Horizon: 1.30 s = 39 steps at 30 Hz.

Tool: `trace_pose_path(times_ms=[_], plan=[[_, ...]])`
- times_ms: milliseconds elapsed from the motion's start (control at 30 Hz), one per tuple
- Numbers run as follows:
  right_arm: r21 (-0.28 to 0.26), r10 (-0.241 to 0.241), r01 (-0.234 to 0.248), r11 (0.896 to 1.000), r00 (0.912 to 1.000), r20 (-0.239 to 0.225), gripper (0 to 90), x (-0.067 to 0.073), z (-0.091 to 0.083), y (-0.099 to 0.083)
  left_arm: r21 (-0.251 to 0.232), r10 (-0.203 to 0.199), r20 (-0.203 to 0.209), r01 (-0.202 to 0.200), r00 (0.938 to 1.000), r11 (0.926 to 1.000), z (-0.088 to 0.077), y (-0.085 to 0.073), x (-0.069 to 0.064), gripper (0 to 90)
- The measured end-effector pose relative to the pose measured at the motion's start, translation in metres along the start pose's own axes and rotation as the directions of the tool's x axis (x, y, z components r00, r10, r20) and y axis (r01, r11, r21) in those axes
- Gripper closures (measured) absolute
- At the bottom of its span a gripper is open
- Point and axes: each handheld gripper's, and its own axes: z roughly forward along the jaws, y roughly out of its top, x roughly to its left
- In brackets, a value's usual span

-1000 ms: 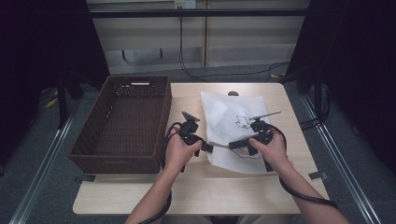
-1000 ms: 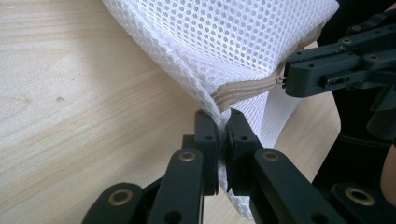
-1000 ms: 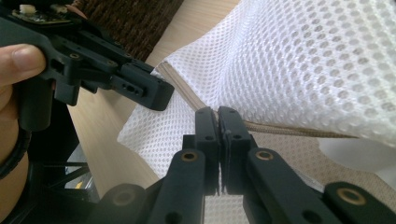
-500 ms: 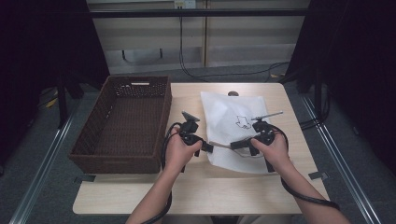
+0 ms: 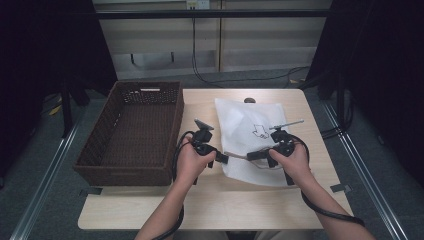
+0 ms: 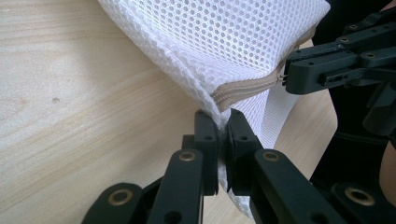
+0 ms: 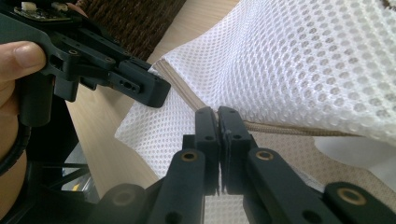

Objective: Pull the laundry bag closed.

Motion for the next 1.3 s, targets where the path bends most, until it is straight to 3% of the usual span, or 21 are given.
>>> trace_pose_path(times_ms=[100,133,400,467,567,700,833,933,967,1000,1300], plan=[[0.003,0.000,0.000,1.000,0.9999,0.016,88.1,-0.0012,-0.0007,-0.0002,-0.011,-0.006,-0.018,0.006,0.9998,0.9999,-0.0017,0.0001,-0.0004,85.5],[0.000,0.002,-0.002,1.000,0.9999,0.012,88.1,-0.0018,-0.0011,-0.0004,-0.002,0.012,-0.013,-0.012,0.9998,0.9999,-0.0031,0.0004,0.0014,85.5],[-0.005,0.008,-0.008,1.000,1.0000,0.000,88.0,-0.0027,-0.0029,-0.0007,-0.014,-0.003,-0.005,0.002,1.0000,0.9999,-0.0020,0.0010,0.0004,85.4],[0.000,0.009,-0.009,1.000,0.9998,0.015,88.1,-0.0028,-0.0030,-0.0011,-0.004,0.019,-0.026,-0.019,0.9995,0.9998,-0.0036,0.0011,0.0025,85.4],[-0.004,0.012,-0.012,1.000,0.9999,0.009,88.0,-0.0046,-0.0035,-0.0019,-0.009,0.006,-0.021,-0.006,0.9998,0.9999,-0.0041,0.0012,0.0021,85.4],[-0.006,0.007,-0.007,1.000,1.0000,0.005,88.0,-0.0036,-0.0045,-0.0016,-0.005,0.023,-0.042,-0.023,0.9989,0.9997,-0.0051,0.0021,0.0005,85.4],[-0.009,0.012,-0.012,1.000,0.9999,0.005,88.0,-0.0042,-0.0048,-0.0018,-0.005,0.010,-0.024,-0.010,0.9997,0.9999,-0.0052,0.0020,0.0010,85.4],[-0.009,0.017,-0.017,1.000,0.9997,0.018,88.0,-0.0059,-0.0062,-0.0017,-0.007,0.029,-0.077,-0.029,0.9966,0.9996,-0.0084,0.0024,0.0016,85.5],[-0.009,0.023,-0.023,1.000,0.9996,0.015,88.0,-0.0066,-0.0066,-0.0016,-0.007,0.029,-0.077,-0.029,0.9966,0.9996,-0.0084,0.0024,0.0016,85.5],[-0.016,0.035,-0.035,0.999,0.9994,-0.003,88.0,-0.0086,-0.0076,-0.0018,-0.010,0.011,-0.044,-0.011,0.9990,0.9999,-0.0095,0.0020,0.0029,85.5],[-0.019,0.035,-0.035,0.999,0.9993,-0.012,88.0,-0.0086,-0.0086,-0.0017,-0.015,0.004,-0.033,-0.004,0.9995,0.9999,-0.0097,0.0021,0.0023,85.5]])
